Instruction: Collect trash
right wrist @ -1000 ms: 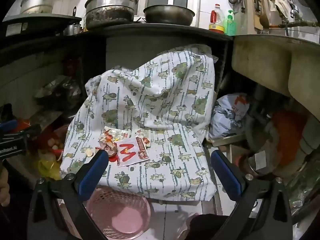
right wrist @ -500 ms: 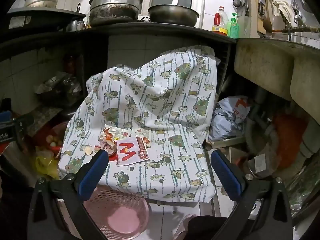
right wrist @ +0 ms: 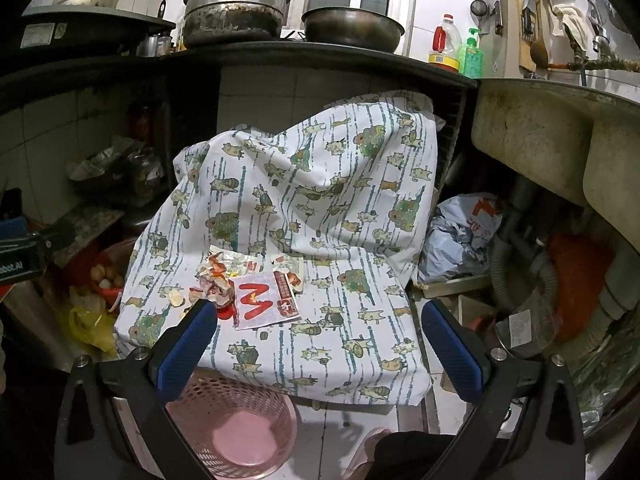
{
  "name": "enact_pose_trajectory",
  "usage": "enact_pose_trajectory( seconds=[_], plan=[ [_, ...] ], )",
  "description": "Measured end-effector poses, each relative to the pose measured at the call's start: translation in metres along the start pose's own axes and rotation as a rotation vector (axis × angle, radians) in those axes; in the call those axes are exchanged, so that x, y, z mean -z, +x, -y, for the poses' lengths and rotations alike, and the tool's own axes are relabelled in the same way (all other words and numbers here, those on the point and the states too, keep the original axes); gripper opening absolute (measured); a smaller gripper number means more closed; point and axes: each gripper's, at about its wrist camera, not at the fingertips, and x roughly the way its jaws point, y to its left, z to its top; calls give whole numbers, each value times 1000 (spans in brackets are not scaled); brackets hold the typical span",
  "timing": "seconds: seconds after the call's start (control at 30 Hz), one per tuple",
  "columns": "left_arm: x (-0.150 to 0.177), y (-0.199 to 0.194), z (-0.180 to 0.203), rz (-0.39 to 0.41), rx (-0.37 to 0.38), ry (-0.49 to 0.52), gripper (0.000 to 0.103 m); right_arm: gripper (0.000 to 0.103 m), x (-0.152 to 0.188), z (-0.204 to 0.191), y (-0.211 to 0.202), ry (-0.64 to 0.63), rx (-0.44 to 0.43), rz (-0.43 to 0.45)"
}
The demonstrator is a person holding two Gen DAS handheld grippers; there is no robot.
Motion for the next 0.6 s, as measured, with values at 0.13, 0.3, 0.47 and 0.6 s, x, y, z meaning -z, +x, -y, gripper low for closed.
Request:
enact_pose_trajectory(
  seconds=[0.13,0.3,0.47,0.6],
  plan=[
    [-1,4,2,-3,-8,12,103,103,-1,0,-1,-24,17,6],
    [0,1,4,5,-2,21,103,103,0,-3,-1,-25,18,3],
    [0,-7,13,55,-22,59,103,103,1,-2,-2,-21,17,8],
    [-1,-14,13,87,-22,64,103,103,1,-3,-4,-16,16,23]
  ],
)
